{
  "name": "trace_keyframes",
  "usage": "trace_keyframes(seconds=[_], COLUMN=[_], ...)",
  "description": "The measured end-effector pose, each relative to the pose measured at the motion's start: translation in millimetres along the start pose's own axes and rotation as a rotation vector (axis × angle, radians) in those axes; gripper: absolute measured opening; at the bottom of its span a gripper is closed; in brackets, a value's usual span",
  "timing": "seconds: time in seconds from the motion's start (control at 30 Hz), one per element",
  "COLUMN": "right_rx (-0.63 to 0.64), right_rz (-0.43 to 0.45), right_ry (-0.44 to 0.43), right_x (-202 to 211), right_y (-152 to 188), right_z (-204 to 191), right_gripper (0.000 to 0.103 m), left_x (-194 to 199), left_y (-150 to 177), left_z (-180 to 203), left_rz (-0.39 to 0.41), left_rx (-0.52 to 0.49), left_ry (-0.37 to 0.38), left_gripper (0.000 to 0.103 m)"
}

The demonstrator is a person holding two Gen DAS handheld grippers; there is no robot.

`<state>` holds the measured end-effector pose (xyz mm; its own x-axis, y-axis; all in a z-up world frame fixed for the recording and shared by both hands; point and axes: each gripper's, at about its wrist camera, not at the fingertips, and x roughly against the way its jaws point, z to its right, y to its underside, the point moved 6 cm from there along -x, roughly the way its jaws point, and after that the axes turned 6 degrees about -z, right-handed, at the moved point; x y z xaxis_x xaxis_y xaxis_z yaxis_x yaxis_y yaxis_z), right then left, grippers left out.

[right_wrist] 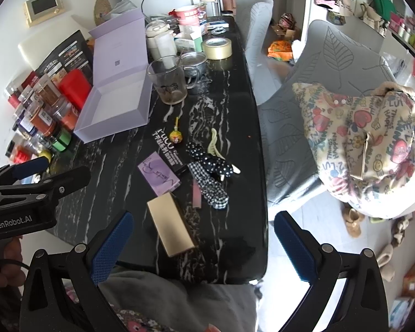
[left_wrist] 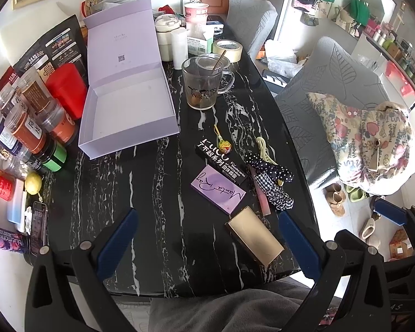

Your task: Organize rigid objects

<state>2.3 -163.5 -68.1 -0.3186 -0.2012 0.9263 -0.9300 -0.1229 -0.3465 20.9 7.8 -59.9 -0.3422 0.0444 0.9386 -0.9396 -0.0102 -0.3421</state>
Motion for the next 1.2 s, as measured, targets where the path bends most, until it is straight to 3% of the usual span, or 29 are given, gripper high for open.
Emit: trace_keyframes(seconds=[0.53, 0.97, 1.2], right_rx=[-0.058, -0.140, -0.085], right_rz=[-0.019, -0.054, -0.064], right_ry=[-0.008, -0.050, -0.070], right_x=[-3, -21, -40], right_y=[8, 19, 22], right_z=[2, -4, -17], right_gripper=[0.103, 0.103, 0.103], left_x=[-8, -37, -60], left_y=[1, -13, -20], left_z=[3, 8, 10], left_rz=[-0.038, -0.105, -0.128], left_rx=[-0.054, -0.196, -0.269], left_ry=[0.007, 0.061, 0.089], left_gripper=[0.103, 0.103, 0.103])
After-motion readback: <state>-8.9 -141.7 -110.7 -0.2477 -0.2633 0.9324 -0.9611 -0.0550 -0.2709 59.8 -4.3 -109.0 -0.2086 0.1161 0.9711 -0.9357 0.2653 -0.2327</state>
